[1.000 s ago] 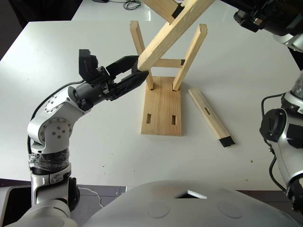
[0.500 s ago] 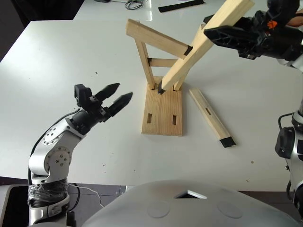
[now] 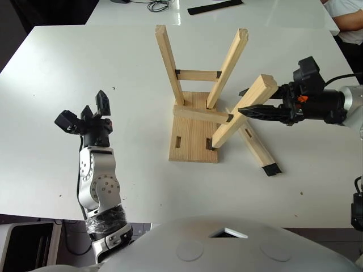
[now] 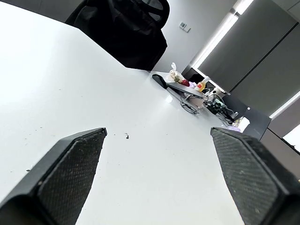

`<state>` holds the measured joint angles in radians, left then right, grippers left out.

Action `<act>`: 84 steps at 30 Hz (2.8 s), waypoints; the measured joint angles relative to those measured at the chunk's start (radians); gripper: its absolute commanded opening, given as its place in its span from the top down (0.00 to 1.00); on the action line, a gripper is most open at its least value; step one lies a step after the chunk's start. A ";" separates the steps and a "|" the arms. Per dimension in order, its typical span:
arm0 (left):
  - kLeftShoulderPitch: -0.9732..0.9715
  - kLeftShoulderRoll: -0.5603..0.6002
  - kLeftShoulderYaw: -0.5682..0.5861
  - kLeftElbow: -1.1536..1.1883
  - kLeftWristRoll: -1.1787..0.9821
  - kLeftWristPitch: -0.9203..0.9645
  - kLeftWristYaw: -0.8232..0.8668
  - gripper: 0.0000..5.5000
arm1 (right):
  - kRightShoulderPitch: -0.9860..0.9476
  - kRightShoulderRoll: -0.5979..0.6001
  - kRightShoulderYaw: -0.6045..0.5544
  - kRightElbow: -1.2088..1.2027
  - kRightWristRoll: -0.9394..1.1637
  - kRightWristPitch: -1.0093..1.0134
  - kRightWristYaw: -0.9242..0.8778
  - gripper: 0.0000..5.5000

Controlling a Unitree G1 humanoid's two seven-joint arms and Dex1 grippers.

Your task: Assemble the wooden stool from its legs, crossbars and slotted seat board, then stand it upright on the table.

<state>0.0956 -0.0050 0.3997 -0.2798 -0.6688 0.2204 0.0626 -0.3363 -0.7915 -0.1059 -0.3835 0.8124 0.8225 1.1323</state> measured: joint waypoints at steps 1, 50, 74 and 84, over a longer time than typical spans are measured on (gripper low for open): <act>-0.006 0.000 0.001 0.016 0.005 -0.001 0.003 0.25 | 0.000 0.001 0.007 0.009 -0.006 -0.019 0.002 0.62; 0.046 -0.063 -0.263 0.023 0.175 -0.069 -0.013 0.25 | -0.045 -0.031 0.357 -0.006 -0.190 -0.386 -0.115 0.63; 0.041 -0.059 -0.171 0.053 0.163 -0.102 0.007 0.25 | -0.012 -0.075 0.274 0.030 -0.250 -0.157 -0.169 0.35; 0.117 -0.060 -0.128 0.048 0.173 -0.101 0.021 0.25 | 0.258 0.022 0.282 0.019 -0.449 -0.035 -0.458 0.35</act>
<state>0.2128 -0.0646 0.2721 -0.2320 -0.4955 0.1193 0.0831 -0.0781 -0.7693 0.1757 -0.3644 0.3638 0.7871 0.6743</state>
